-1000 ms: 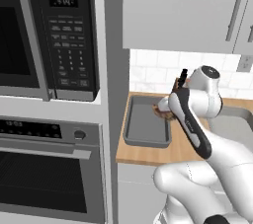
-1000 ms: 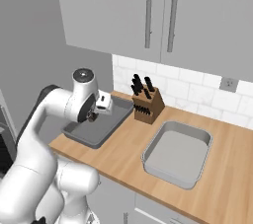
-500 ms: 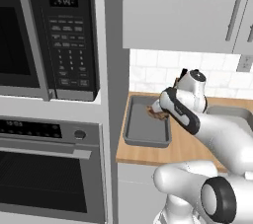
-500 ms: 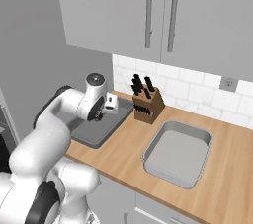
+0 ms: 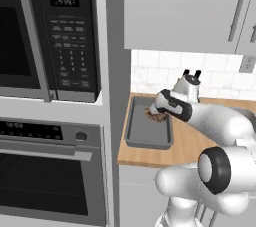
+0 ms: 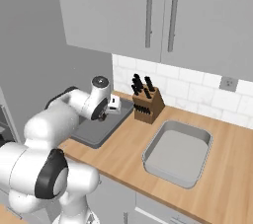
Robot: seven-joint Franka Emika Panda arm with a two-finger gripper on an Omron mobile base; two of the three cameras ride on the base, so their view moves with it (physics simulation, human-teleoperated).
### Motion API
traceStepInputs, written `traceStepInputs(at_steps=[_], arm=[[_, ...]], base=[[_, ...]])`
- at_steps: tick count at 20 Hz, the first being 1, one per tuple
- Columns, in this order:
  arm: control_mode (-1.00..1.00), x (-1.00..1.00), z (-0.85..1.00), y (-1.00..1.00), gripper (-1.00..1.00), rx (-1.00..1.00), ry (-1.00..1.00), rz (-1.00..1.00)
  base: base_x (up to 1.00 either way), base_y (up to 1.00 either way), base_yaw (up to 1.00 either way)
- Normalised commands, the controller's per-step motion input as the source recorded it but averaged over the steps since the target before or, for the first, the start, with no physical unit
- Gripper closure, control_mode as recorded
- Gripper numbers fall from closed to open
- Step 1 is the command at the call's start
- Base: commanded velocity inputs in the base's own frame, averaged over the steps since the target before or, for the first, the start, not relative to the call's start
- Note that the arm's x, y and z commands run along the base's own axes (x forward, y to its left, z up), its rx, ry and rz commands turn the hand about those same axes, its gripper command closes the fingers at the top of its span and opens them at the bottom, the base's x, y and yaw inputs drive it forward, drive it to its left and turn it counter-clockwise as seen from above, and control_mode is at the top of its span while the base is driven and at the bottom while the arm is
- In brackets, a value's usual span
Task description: Place one tomato and one steak in each tupperware on the nearby counter, to pack two identical lunches.
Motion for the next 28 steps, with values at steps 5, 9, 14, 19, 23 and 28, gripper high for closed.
traceStepInputs(at_steps=[5,9,14,19,23,28], arm=[[-1.00,0.38,-0.31,-0.03,1.00,0.00,0.00,0.00],[-1.00,0.40,-0.32,-0.07,1.00,0.00,0.00,0.00],[-1.00,0.40,-0.26,-0.02,1.00,0.00,0.00,0.00],[-1.00,0.40,-0.23,0.00,-1.00,0.00,0.00,0.00],[-1.00,0.01,0.05,0.00,-1.00,0.00,0.00,0.02],[-1.00,-0.32,0.64,0.00,-1.00,0.00,-0.03,0.04]], base=[[0.00,0.00,0.00],[0.00,0.00,0.00],[0.00,0.00,0.00],[0.00,0.00,0.00],[0.00,0.00,0.00],[0.00,0.00,0.00]])
